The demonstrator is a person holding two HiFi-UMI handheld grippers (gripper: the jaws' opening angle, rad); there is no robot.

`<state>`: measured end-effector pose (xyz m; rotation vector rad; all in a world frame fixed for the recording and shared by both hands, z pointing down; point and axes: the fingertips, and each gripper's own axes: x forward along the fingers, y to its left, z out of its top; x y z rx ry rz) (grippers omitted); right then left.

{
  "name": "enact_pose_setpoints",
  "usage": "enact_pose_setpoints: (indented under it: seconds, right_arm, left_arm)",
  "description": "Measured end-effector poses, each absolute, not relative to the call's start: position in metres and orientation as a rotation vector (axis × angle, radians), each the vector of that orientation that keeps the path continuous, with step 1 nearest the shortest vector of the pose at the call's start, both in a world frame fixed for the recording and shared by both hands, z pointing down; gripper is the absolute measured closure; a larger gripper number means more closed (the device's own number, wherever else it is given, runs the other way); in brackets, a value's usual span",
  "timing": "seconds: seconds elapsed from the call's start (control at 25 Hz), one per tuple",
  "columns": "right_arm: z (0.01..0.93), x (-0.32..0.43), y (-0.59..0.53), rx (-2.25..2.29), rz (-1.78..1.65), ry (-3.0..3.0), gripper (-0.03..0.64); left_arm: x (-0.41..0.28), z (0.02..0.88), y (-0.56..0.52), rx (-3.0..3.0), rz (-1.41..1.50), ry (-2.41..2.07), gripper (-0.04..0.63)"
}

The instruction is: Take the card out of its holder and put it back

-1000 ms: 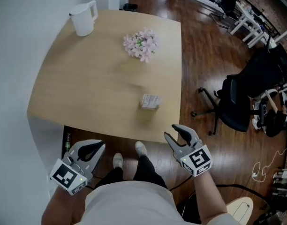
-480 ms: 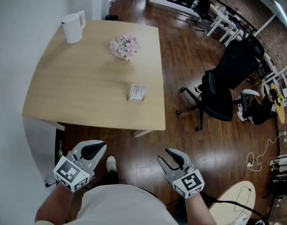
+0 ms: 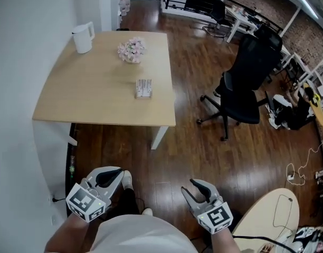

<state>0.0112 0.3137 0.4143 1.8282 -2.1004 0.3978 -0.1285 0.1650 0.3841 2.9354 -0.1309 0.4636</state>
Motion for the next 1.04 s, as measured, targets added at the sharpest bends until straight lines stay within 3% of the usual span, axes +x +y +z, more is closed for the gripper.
enact_pose_setpoints:
  seconds: [0.32, 1.04]
  right_arm:
    - [0.411, -0.012, 0.403, 1.875, 0.372, -2.094, 0.468]
    - [0.412, -0.061, 0.445, 1.883, 0.355, -2.134, 0.48]
  left_arm:
    - [-0.154, 0.388, 0.253, 2.947, 0.495, -0.107, 0.591]
    - [-0.203, 0.381, 0.303, 2.958, 0.534, -0.138, 0.591]
